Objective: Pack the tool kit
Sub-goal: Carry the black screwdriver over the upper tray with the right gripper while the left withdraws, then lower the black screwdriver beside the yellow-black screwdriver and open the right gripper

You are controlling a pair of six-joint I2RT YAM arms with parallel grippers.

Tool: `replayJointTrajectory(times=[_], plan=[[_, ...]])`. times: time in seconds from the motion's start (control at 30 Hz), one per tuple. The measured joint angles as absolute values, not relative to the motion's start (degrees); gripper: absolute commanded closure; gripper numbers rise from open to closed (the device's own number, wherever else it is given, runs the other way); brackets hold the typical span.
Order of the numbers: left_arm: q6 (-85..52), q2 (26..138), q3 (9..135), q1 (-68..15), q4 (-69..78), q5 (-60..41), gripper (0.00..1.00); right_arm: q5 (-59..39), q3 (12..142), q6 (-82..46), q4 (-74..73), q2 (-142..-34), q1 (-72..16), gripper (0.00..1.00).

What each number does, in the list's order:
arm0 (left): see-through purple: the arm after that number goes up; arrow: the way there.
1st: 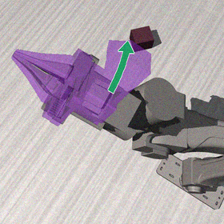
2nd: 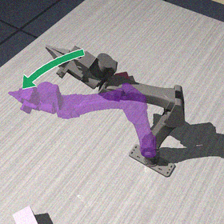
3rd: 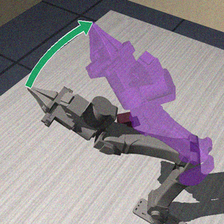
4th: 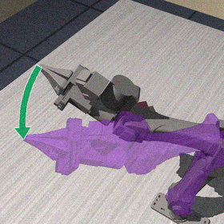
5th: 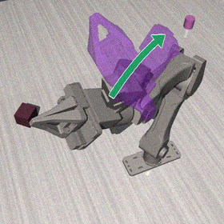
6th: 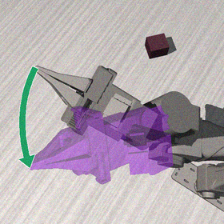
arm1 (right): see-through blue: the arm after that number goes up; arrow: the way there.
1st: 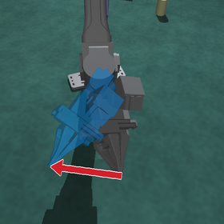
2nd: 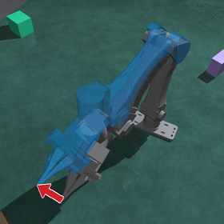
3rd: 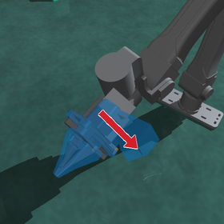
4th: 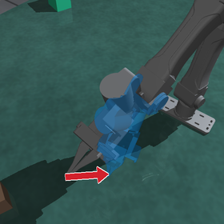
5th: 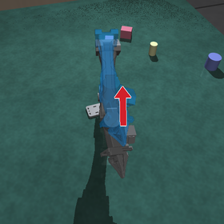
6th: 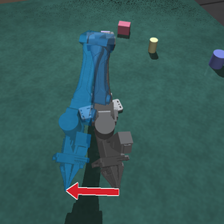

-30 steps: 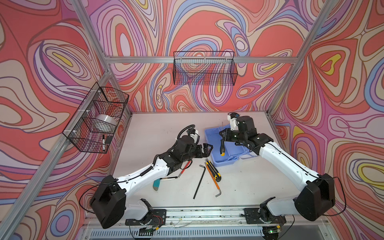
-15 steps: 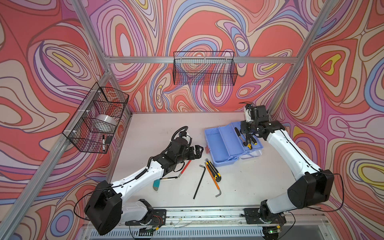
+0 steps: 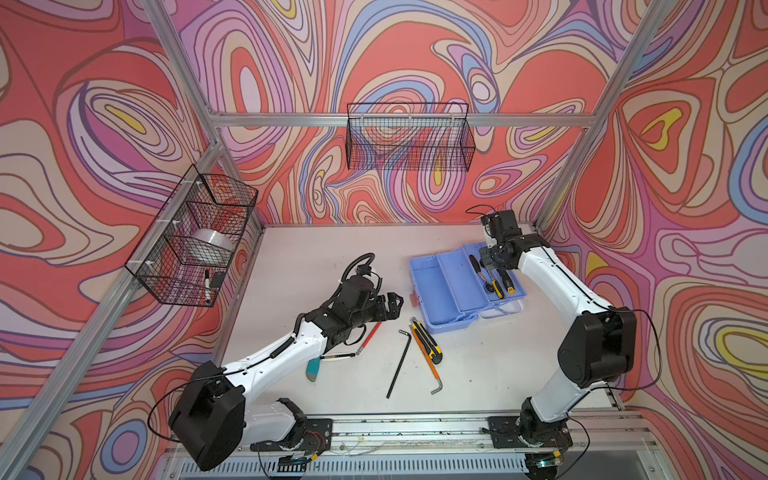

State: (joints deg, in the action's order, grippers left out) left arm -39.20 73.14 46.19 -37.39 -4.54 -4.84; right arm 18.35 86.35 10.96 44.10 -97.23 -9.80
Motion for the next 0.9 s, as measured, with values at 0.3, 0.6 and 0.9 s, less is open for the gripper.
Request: replayJointTrajectory(times=[0.3, 0.6, 0.9], plan=[[-39.2, 73.1, 45.2, -37.4, -4.5, -4.9, 0.03, 17.2, 85.0, 11.2, 40.2, -98.5, -8.9, 1.0], [-39.2, 73.2, 45.2, -37.1, -4.5, -4.9, 0.03, 16.4, 83.3, 12.2, 37.4, -100.1, -8.6, 1.0], [-39.2, 73.2, 44.9, -37.1, -4.5, -4.9, 0.03, 17.0, 83.2, 14.5, 35.2, -102.6, -8.5, 1.0]])
